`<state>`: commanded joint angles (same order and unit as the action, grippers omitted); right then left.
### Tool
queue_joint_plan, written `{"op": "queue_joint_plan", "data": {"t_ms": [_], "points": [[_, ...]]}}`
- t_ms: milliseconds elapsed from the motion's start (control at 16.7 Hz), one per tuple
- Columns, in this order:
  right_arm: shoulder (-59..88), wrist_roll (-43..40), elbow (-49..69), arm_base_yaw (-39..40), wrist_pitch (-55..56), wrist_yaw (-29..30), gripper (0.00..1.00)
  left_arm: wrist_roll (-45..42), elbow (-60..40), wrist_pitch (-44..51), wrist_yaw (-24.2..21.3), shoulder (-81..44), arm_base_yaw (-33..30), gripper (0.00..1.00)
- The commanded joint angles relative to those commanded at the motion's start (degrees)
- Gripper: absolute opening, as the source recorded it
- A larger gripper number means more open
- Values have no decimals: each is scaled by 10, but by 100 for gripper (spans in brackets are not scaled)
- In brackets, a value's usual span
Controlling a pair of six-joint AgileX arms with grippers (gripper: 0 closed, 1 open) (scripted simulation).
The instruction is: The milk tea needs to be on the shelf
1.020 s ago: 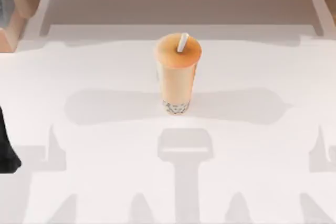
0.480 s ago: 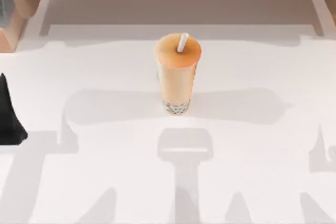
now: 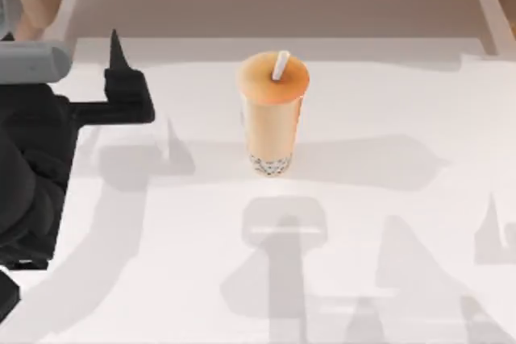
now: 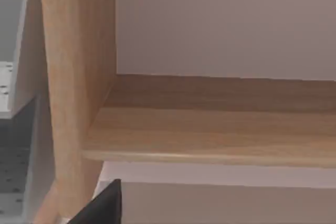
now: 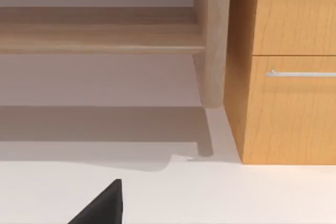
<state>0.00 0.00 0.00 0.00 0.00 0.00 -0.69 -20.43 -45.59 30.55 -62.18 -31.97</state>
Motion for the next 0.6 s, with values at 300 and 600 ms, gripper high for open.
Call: {"op": "queue_joint_plan", "data": {"t_ms": [300,600], "points": [[0,0,0,0,0,0,100,-3,-88,-202,139,-309,-143,100],[0,0,0,0,0,0,100,-3,-157,-355,241,-541,-252,100]]}}
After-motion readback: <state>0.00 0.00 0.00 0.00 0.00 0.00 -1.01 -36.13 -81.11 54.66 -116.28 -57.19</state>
